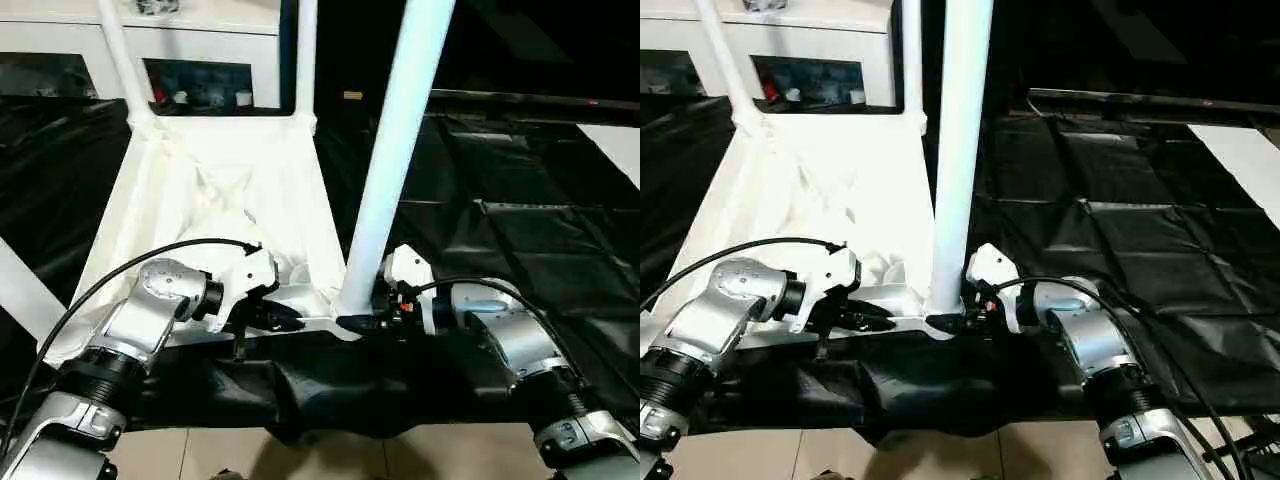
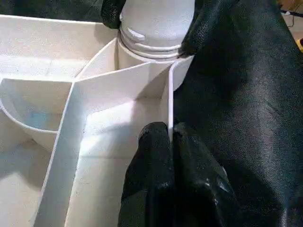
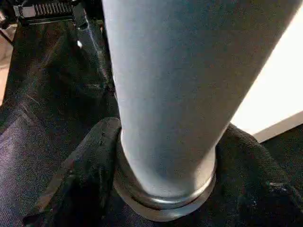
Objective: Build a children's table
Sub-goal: Rotate leg to tighten
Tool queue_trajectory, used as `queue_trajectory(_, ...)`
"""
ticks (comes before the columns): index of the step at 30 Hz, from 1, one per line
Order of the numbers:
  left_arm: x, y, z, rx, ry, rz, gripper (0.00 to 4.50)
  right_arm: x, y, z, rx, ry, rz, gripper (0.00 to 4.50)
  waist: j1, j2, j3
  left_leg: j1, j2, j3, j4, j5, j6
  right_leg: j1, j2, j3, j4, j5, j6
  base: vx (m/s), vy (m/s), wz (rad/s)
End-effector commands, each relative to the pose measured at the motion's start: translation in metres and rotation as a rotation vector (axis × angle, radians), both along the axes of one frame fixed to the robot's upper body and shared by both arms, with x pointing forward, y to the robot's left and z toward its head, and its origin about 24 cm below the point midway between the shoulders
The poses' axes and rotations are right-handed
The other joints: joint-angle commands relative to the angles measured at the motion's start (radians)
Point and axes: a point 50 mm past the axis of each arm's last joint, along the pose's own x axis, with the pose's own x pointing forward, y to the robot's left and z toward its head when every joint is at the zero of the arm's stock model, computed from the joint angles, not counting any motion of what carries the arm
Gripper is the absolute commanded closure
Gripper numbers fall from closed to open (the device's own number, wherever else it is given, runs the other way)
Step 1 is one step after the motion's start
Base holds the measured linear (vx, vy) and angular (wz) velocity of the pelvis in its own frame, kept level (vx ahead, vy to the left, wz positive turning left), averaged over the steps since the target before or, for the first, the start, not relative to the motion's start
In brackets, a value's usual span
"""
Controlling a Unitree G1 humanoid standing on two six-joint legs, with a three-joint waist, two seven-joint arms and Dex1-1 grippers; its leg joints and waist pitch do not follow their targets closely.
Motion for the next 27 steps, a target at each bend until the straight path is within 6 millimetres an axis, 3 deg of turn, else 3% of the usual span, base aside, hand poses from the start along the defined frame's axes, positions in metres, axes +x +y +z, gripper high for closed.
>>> queue_trajectory(1,-0.004,-0.011,0.002,-0.042,-0.003,-0.047,4.5,-0.004,0.004,0.001,0.015,0.006,0.045,1.82,-0.001,0.005,-0.061,0.016,0.021,-0.002,-0.061,-0.224,0.018,0.044,-0.055,0.028,-0.066,-0.164,-0.228,0.0,0.0,0.0)
queue_trajectory(3,-0.002,-0.013,-0.001,-0.029,-0.022,-0.02,4.5,-0.002,0.005,-0.001,0.013,-0.001,0.008,1.82,-0.001,0.005,-0.061,0.016,0.021,-0.002,-0.061,-0.225,0.016,0.044,-0.055,0.028,-0.067,-0.169,-0.227,0.0,0.0,0.0)
queue_trajectory(6,0.01,-0.033,-0.007,-0.016,-0.085,0.113,4.5,0.012,0.017,-0.006,0.055,-0.016,-0.228,1.82,-0.004,0.004,-0.056,0.017,0.021,-0.002,-0.064,-0.242,0.004,0.039,-0.056,0.029,-0.072,-0.204,-0.221,0.0,0.0,0.0)
queue_trajectory(9,0.015,-0.047,-0.009,-0.033,-0.106,0.173,4.5,0.016,0.027,-0.01,0.081,-0.007,-0.338,1.82,-0.008,0.002,-0.056,0.021,0.019,-0.007,-0.066,-0.294,-0.027,0.036,-0.059,0.028,-0.083,-0.343,-0.177,0.0,0.0,0.0)
queue_trajectory(12,0.017,-0.069,-0.01,-0.058,-0.108,0.211,4.5,0.021,0.046,-0.016,0.11,0.01,-0.509,1.83,-0.022,0.001,-0.055,0.016,0.015,-0.01,-0.067,-0.311,-0.032,0.033,-0.058,0.028,-0.088,-0.382,-0.153,0.0,0.0,0.0)
queue_trajectory(18,0.016,-0.093,-0.014,-0.043,-0.123,0.223,4.5,0.014,0.084,-0.016,0.127,-0.003,-0.48,1.83,-0.029,0.005,-0.053,0.018,0.014,-0.013,-0.068,-0.348,-0.027,0.026,-0.057,0.027,-0.097,-0.424,-0.135,0.0,0.0,0.0)
queue_trajectory(21,0.015,-0.096,-0.015,-0.042,-0.122,0.225,4.5,0.011,0.093,-0.013,0.151,-0.016,-0.437,1.13,-0.028,0.004,-0.053,0.017,0.015,-0.014,-0.07,-0.362,-0.02,0.025,-0.056,0.027,-0.098,-0.426,-0.131,0.0,0.0,0.0)
queue_trajectory(23,0.015,-0.094,-0.014,-0.043,-0.122,0.223,4.5,0.011,0.092,-0.012,0.17,-0.003,-0.436,1.06,-0.028,0.004,-0.053,0.017,0.015,-0.014,-0.07,-0.365,-0.018,0.024,-0.056,0.028,-0.099,-0.424,-0.131,0.0,0.0,0.0)
queue_trajectory(24,0.015,-0.092,-0.014,-0.043,-0.121,0.222,4.5,0.011,0.09,-0.011,0.181,0.007,-0.437,0.77,-0.028,0.004,-0.053,0.016,0.015,-0.014,-0.071,-0.363,-0.018,0.025,-0.057,0.027,-0.099,-0.422,-0.131,0.0,0.0,0.0)
queue_trajectory(27,0.013,-0.08,-0.012,-0.053,-0.117,0.171,4.5,0.017,0.072,-0.008,0.18,-0.009,-0.428,0.62,-0.028,0.005,-0.054,0.015,0.015,-0.015,-0.071,-0.364,-0.015,0.026,-0.057,0.028,-0.097,-0.412,-0.135,0.0,0.0,0.0)
